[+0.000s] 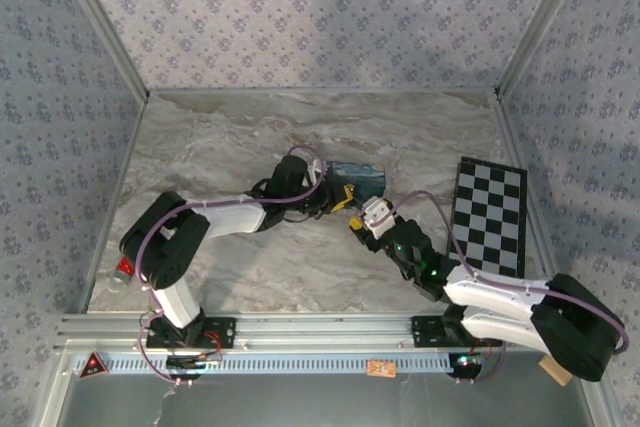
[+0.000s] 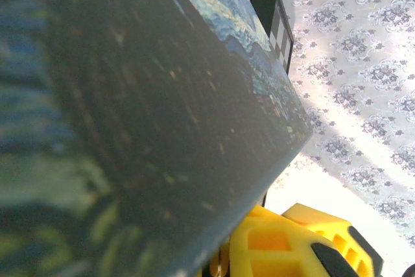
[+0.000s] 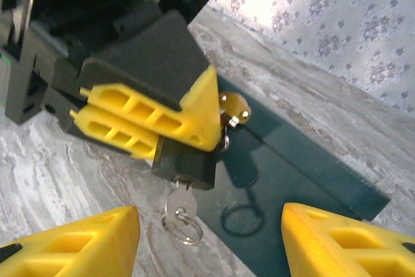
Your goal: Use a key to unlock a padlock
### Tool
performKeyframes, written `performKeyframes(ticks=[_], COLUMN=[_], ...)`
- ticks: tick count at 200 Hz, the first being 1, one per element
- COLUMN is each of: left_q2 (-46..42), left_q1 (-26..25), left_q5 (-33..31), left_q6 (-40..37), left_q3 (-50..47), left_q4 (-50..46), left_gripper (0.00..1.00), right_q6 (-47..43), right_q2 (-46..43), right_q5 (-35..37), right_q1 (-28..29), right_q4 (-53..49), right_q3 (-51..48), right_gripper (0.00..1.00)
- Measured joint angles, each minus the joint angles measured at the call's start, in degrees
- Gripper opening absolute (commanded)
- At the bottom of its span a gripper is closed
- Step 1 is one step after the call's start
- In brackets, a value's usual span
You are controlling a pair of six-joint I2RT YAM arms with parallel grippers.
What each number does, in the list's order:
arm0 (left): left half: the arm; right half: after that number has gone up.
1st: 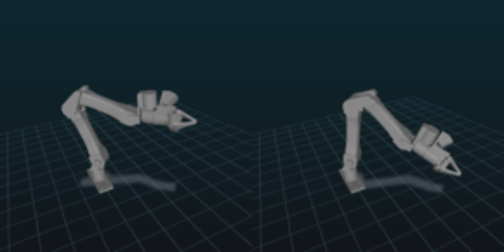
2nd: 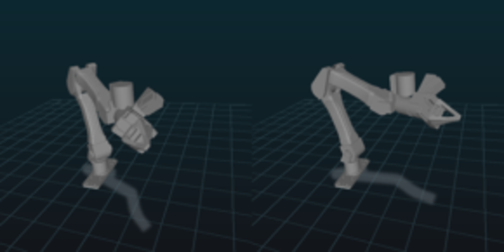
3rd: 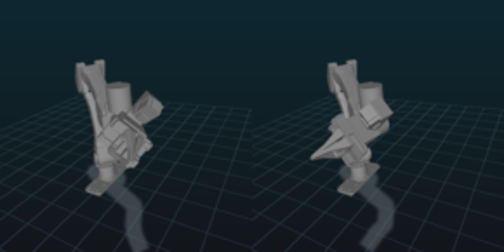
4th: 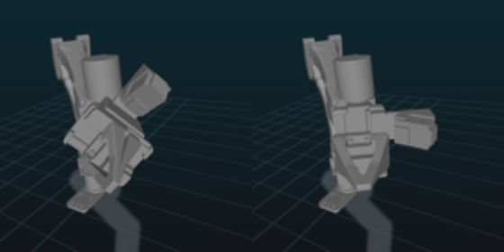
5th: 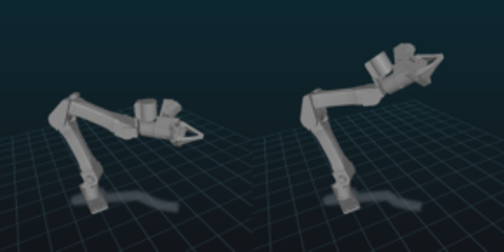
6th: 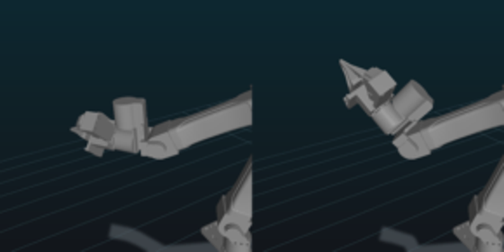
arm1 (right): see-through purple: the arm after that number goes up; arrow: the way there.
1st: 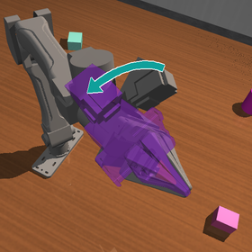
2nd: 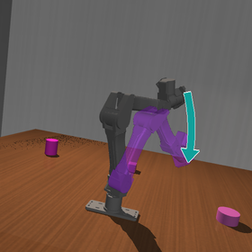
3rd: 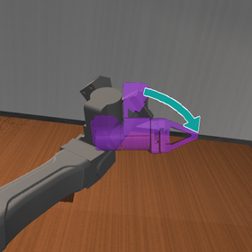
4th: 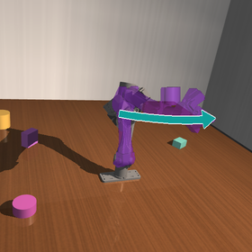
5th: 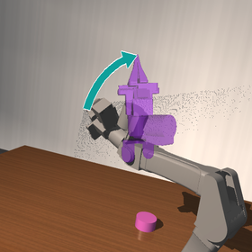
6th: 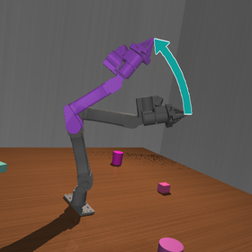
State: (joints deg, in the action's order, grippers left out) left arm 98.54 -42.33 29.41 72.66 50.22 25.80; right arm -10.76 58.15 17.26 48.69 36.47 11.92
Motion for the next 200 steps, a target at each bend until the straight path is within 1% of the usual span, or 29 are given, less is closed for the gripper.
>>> performKeyframes(ticks=[53, 77, 132, 172, 200], left_q2=[0.2, 0.2, 0.2, 0.2, 0.1], left_q1=[0.5, 0.6, 0.6, 0.6, 0.6], left_q5=[0.7, 0.9, 1.1, 1.1, 1.2], left_q6=[0.0, 0.0, 0.0, 0.0, 0.0], left_q3=[0.9, 1.4, 1.4, 1.5, 1.6], left_q4=[-0.7, -1.5, -2.0, -2.2, -2.7], left_gripper=[0.00, 0.00, 0.00, 0.00, 0.00], right_q6=[0.4, 0.4, 0.3, -0.7, -2.3], right_q2=[-5.4, -6.3, -3.2, -2.4, 0.8], right_q5=[1.2, 1.2, -0.2, -1.6, -1.5], right_q1=[0.1, 0.1, 0.0, 0.0, 0.0], right_q4=[-0.2, 0.1, 3.7, 4.5, 6.3], right_q3=[-2.1, -3.7, -4.6, -4.7, -4.6], right_gripper=[0.59, 0.60, 0.56, 0.57, 0.57])
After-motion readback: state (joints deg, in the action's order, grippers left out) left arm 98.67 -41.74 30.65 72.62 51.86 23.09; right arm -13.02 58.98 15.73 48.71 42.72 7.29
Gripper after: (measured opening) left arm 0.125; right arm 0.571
